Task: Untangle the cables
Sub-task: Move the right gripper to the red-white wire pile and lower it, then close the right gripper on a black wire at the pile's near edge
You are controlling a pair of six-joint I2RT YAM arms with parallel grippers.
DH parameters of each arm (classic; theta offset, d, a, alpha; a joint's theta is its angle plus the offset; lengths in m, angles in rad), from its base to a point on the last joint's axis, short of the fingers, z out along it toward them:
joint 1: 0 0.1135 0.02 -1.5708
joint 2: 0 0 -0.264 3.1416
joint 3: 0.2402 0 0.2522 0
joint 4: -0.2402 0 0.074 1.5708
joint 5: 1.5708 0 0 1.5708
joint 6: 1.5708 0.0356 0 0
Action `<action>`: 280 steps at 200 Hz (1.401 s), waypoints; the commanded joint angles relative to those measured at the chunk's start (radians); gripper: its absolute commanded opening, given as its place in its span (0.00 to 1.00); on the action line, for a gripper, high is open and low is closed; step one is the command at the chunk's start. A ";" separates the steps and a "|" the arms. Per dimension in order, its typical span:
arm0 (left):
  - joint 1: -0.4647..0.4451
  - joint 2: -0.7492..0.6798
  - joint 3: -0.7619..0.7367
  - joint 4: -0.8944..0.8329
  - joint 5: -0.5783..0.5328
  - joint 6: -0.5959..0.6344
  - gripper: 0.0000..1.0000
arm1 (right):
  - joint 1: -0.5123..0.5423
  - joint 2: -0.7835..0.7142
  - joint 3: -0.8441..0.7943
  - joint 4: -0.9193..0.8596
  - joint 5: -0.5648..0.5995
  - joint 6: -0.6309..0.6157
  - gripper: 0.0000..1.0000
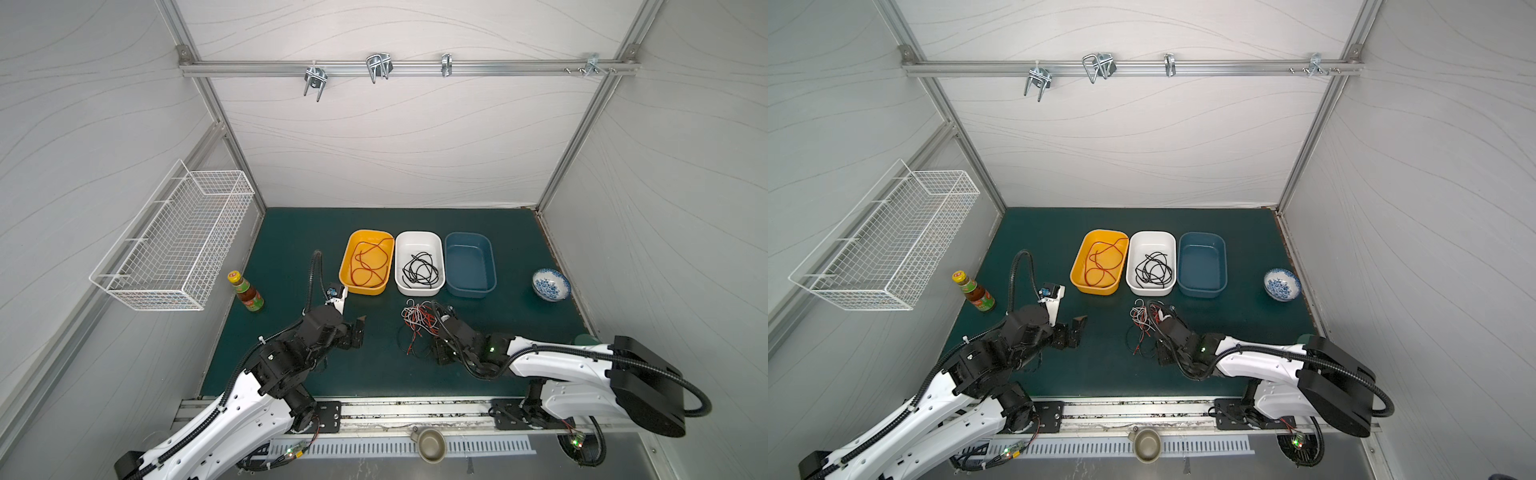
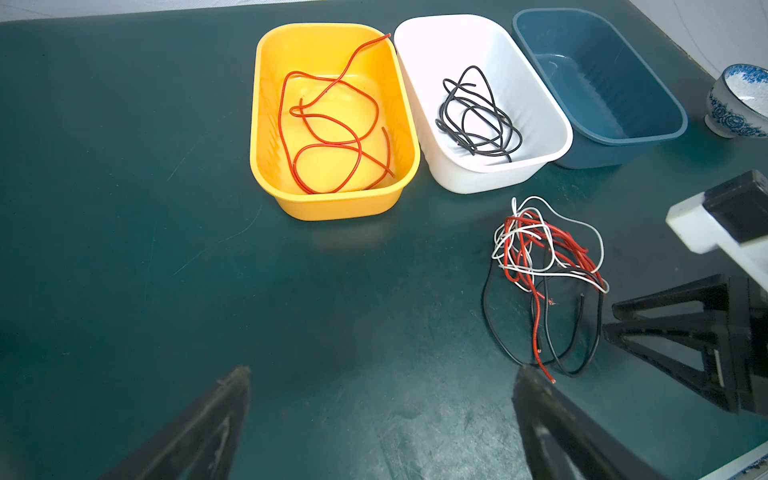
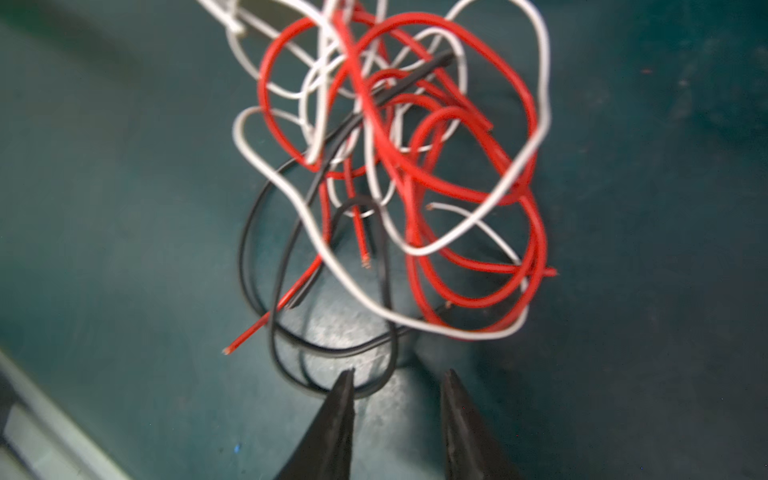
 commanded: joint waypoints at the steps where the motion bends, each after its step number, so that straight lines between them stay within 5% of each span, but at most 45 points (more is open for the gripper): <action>1: -0.004 0.004 0.025 0.020 0.003 -0.001 1.00 | 0.004 0.022 0.026 -0.024 0.107 0.049 0.32; 95: -0.006 0.004 0.025 0.020 0.004 -0.001 1.00 | 0.004 0.106 0.033 0.125 0.029 0.023 0.29; 178: -0.006 -0.002 0.026 0.020 0.004 0.000 1.00 | 0.007 -0.030 -0.030 0.151 0.023 0.095 0.33; 280: -0.011 -0.005 0.024 0.019 0.000 -0.001 1.00 | 0.043 0.133 -0.009 0.223 0.022 0.138 0.30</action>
